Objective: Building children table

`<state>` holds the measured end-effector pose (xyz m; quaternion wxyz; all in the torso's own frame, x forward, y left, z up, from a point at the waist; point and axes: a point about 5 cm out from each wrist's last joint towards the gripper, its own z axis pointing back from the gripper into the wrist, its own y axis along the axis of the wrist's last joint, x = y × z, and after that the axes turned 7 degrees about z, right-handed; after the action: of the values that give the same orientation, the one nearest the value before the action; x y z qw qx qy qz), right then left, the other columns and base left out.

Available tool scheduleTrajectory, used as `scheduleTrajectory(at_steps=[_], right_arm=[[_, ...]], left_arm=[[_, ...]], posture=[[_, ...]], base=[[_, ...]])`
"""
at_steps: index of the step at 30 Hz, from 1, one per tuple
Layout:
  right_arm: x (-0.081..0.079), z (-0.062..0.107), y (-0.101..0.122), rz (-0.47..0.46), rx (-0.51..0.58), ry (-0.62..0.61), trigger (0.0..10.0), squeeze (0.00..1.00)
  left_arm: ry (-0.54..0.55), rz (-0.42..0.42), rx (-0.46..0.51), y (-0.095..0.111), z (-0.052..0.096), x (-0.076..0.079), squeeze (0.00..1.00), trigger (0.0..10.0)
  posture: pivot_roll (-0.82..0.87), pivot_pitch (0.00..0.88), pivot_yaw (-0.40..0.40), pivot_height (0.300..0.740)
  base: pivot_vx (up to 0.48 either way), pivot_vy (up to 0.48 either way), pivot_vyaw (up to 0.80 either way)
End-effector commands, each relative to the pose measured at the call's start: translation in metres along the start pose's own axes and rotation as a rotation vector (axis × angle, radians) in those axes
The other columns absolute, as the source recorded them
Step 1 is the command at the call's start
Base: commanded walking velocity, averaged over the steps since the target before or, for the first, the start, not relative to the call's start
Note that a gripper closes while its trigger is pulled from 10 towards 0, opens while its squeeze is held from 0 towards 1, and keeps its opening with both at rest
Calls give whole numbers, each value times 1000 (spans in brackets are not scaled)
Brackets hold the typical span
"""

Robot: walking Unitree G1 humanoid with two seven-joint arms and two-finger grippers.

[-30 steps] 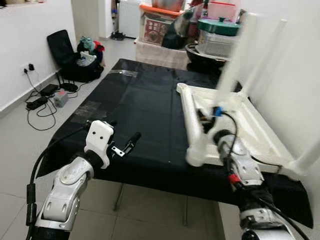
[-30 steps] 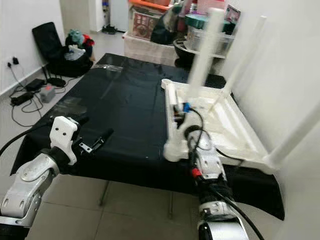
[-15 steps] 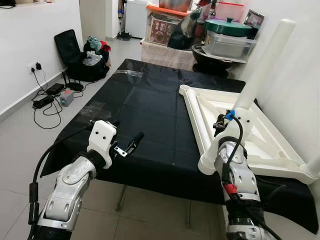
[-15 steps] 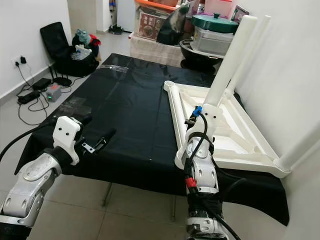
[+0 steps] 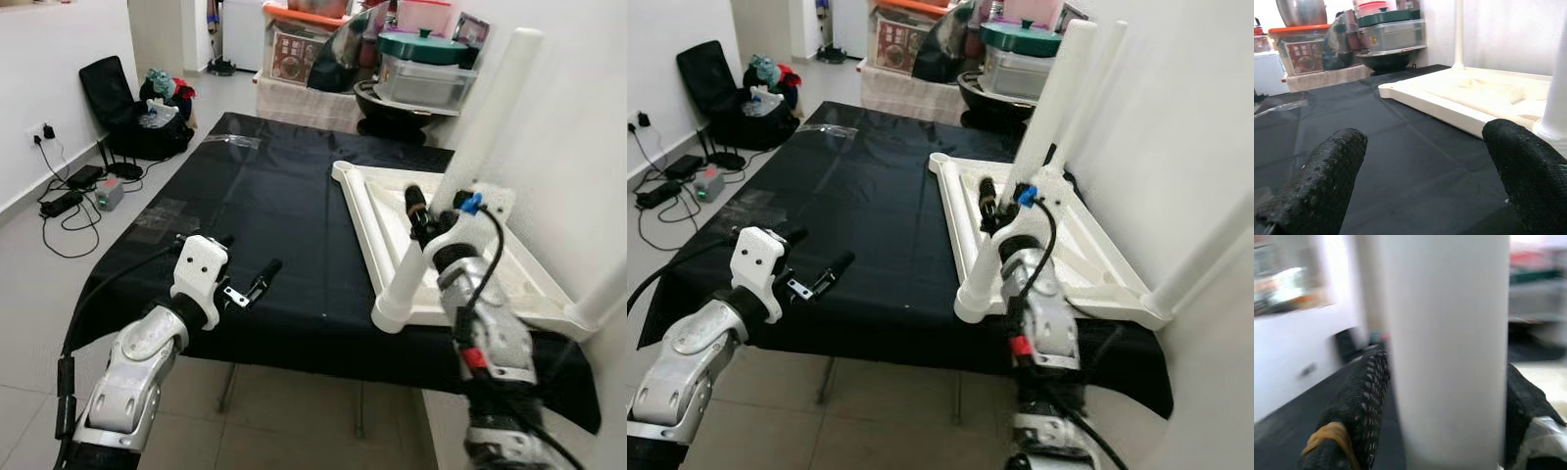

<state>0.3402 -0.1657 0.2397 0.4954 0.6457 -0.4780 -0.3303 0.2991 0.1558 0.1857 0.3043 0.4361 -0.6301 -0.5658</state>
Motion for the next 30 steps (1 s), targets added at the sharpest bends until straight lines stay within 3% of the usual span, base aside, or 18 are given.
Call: scheduleTrajectory(at_steps=[1, 10, 17, 18, 19, 20, 23, 24, 30], right_arm=[[-20, -3, -6, 8, -23, 166, 10000, 0], [-28, -7, -23, 36, -85, 285, 10000, 0], [-28, -12, -36, 39, -160, 273, 10000, 0], [-27, -13, -37, 35, -166, 268, 7725, 0], [-27, -13, -38, 33, -168, 268, 7725, 0], [-28, -13, -39, 28, -171, 271, 4588, 0], [-28, -13, -40, 27, -174, 274, 4588, 0], [-25, -12, -41, 24, -180, 266, 118, 0], [-18, -10, -43, 34, -188, 239, 0, 0]], left_arm=[[-16, 6, 2, 0, -3, 1, 0, 10000], [-7, -3, 2, 1, 0, -2, 0, 10000], [-2, -2, 0, 1, 1, -2, 0, 10000], [-4, -1, 0, 1, 1, -2, 0, 10000], [-5, -1, 0, 1, 1, -2, 0, 10000], [-6, 0, 1, 1, 1, -2, 0, 10000], [-7, -1, 1, 1, 1, -2, 0, 10000], [-7, -1, 1, 1, 1, -2, 0, 10000], [-7, 1, -1, 0, 1, -2, 0, 10000]], posture=[[120, 0, -144, 740], [144, 0, -162, 740], [144, 0, -163, 740], [145, 0, -162, 740], [145, 0, -162, 740], [145, 0, -162, 740], [145, 0, -162, 740], [142, 0, -162, 740], [137, 0, -163, 740]], base=[[0, 0, 0], [0, 0, 0], [0, 0, 0], [0, 0, 0], [0, 0, 0], [0, 0, 0], [0, 0, 0], [0, 0, 0], [0, 0, 0]])
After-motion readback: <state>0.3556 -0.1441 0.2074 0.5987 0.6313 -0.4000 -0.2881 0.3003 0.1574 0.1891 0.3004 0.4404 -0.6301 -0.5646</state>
